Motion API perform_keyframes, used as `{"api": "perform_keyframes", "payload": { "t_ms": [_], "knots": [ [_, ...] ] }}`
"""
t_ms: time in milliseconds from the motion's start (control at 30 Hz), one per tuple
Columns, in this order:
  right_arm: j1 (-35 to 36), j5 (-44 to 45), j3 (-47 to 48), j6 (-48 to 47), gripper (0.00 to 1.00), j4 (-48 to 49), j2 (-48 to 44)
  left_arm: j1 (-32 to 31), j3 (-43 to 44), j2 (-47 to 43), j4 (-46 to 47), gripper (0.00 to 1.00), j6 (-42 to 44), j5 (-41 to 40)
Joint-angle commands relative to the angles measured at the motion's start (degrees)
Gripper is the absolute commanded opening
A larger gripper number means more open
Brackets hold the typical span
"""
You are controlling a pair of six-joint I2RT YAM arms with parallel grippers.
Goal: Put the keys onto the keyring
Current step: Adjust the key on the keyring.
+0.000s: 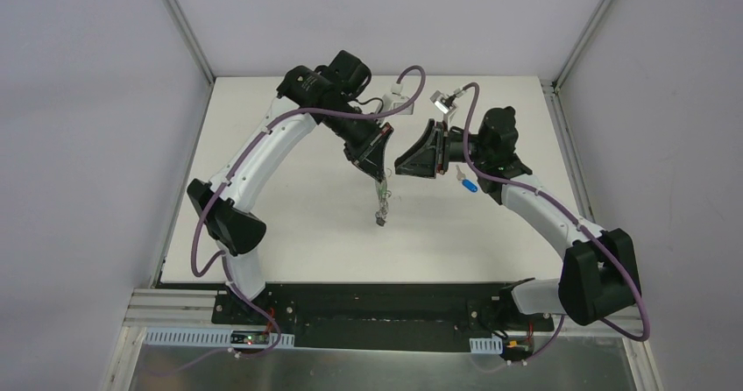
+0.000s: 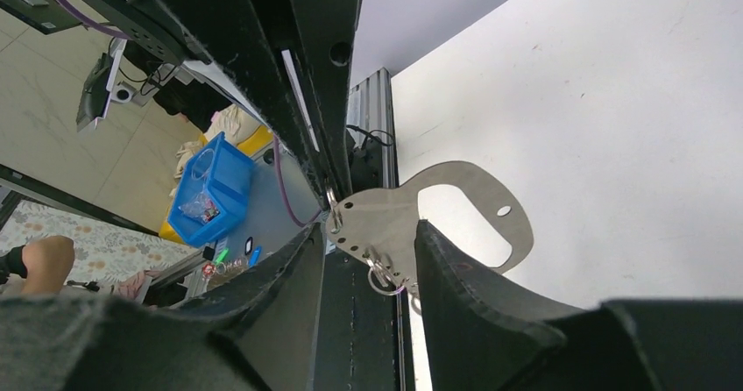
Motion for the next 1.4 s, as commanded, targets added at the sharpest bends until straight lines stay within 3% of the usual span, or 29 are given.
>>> {"api": "perform_keyframes", "payload": {
  "t_ms": [0,200,733,900,967,1167,1367],
  "knots": [
    [1.11,-1.60,2.35,-2.25,0.46,0.37,-1.75,-0.86,3.81,1.12,-3.69,0.00,1.24,1.23],
    [2.64,-1.16,2.58,-1.90,0.44,0.64,-0.78,-1.54,3.69,1.98,-3.22,0.00,0.40,2.64],
    [4.06,-1.36,3.36,2.02,0.19,4.41,1.33,-1.74,2.35,2.26,-2.90,0.00,0.77,2.98],
    [4.16,-1.05,3.10,4.14,0.01,6.62,1.52,-1.74,2.02,2.14,-2.68,0.00,0.84,2.53],
    [3.83,-0.28,2.61,6.38,0.00,8.90,1.24,-1.70,1.85,1.90,-2.35,0.00,1.17,2.46],
    [1.33,3.90,-0.20,18.98,0.00,22.36,1.56,0.07,-3.45,-2.15,7.28,0.17,-2.90,4.01],
    [0.92,6.10,-1.33,22.26,0.00,25.19,2.42,0.49,-6.29,-4.23,15.07,0.26,-7.34,5.73]
  ]
}}
